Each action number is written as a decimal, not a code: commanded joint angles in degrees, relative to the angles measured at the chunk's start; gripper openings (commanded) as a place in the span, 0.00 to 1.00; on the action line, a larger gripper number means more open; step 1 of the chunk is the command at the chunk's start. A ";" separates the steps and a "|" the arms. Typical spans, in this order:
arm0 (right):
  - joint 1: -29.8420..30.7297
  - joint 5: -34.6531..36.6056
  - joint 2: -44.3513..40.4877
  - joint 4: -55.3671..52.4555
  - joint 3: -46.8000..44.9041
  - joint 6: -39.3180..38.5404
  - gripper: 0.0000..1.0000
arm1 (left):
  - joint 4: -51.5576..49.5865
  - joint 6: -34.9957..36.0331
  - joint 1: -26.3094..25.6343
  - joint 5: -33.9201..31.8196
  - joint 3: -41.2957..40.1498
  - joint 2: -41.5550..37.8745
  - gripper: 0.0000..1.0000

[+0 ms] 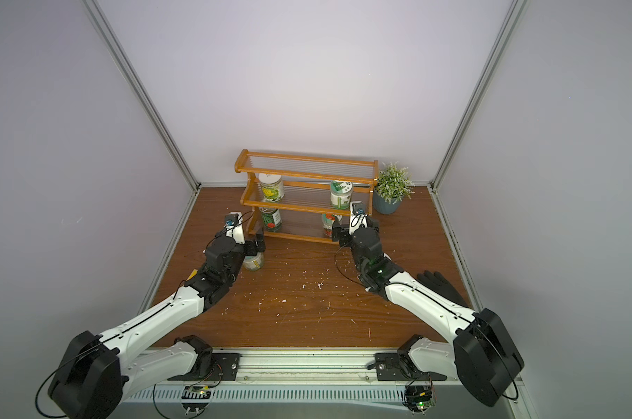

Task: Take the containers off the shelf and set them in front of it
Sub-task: 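Place the container at the center of the board, then pick up a container from the shelf.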

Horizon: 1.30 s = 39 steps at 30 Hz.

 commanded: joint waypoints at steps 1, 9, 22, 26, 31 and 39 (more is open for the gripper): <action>-2.15 -3.34 2.81 4.75 3.89 -3.23 0.99 | -2.42 1.52 0.50 10.61 0.58 -1.84 1.00; -5.01 -6.99 12.31 4.71 11.98 -6.40 0.99 | 1.25 1.23 6.36 27.28 -2.80 -4.91 1.00; -6.82 -7.37 19.86 6.16 18.48 -6.01 0.99 | -0.32 2.25 7.91 39.07 0.66 -0.03 1.00; -7.75 -7.43 22.55 6.64 20.48 -5.55 0.99 | 0.21 2.05 9.37 42.06 1.41 1.38 1.00; -8.53 -8.06 25.93 7.29 22.96 -5.68 0.99 | 0.83 1.67 10.50 44.20 1.30 2.37 1.00; -9.44 -8.97 30.21 10.03 24.95 -6.69 0.98 | 1.18 1.83 11.09 44.34 0.97 2.86 1.00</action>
